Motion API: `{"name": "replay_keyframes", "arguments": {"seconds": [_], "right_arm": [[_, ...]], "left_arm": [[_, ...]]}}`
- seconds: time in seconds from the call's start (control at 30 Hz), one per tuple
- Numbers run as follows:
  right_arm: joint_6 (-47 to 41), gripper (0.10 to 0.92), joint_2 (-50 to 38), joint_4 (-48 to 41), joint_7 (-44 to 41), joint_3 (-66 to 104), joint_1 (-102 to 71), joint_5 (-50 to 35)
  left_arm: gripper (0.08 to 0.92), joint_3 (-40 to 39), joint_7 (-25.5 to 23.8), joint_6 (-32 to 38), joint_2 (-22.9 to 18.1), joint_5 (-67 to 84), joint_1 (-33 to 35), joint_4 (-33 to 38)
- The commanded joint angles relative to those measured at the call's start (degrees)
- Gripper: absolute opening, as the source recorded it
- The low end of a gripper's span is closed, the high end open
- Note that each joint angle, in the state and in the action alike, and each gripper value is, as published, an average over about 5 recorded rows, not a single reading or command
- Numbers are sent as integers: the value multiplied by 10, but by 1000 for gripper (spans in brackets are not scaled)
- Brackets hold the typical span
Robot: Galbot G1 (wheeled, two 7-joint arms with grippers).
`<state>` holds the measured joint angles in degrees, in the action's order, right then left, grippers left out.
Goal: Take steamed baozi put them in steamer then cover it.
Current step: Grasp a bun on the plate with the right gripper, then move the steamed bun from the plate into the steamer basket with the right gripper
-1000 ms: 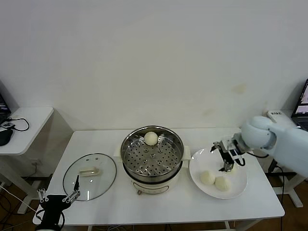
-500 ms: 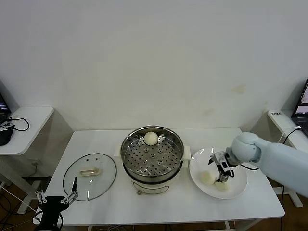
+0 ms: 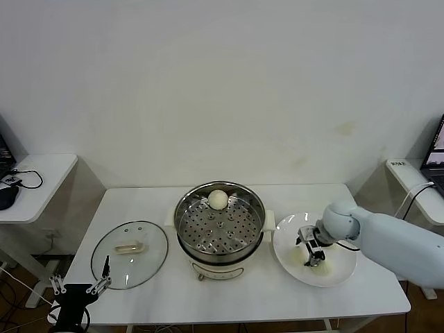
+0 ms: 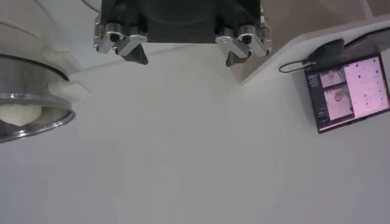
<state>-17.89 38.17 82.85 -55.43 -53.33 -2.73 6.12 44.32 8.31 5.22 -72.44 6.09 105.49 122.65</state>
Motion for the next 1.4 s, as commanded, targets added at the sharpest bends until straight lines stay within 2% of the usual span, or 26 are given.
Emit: {"name": "replay_keyframes", "arguments": {"seconds": [0.03,0.43,0.83,1.1,1.4], "right_arm": [[0,670,13,-16,-2,8,-14,7],[9,588,6,-7,-41,3,26,-2],[10,577,-33,28,-68,-15,143,-49],[5,577,-43,51,-71,-103,307,-120],[-24,577,33,55,-52,-151,440,-215]], "left_arm": [[823,0,0,1,1,0,0,0],[823,2,0,1,-2,0,2,3],[823,1,0,1,0,0,2,7],[823,-2,0,0,5,1,-2,9],[823,-9,0,-2,11,6,-12,9]]}}
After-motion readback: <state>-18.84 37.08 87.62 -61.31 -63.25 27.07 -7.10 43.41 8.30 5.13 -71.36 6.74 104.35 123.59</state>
